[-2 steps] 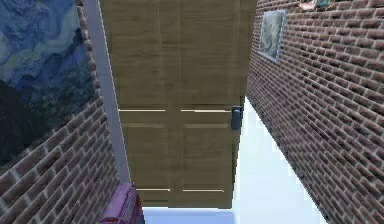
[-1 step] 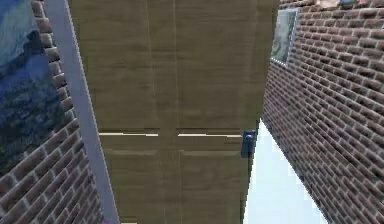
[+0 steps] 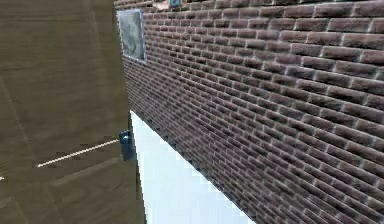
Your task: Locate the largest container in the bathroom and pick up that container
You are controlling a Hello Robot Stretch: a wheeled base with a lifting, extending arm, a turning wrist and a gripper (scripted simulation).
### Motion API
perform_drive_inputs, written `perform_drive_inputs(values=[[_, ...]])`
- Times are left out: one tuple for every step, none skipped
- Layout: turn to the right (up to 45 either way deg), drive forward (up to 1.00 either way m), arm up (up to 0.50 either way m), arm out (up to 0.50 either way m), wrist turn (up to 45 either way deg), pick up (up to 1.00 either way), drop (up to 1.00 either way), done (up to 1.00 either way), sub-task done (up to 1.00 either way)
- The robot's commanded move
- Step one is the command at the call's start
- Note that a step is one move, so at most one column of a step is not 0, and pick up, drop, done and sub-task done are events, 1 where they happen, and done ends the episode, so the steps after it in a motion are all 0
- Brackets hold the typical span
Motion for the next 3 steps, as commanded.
perform_drive_inputs(values=[[0.0,0.95,0.0,0.0,0.0,0.0,0.0,0.0,0.0],[-33.0,0.0,0.0,0.0,0.0,0.0,0.0,0.0,0.0],[0.0,1.0,0.0,0.0,0.0,0.0,0.0,0.0,0.0]])
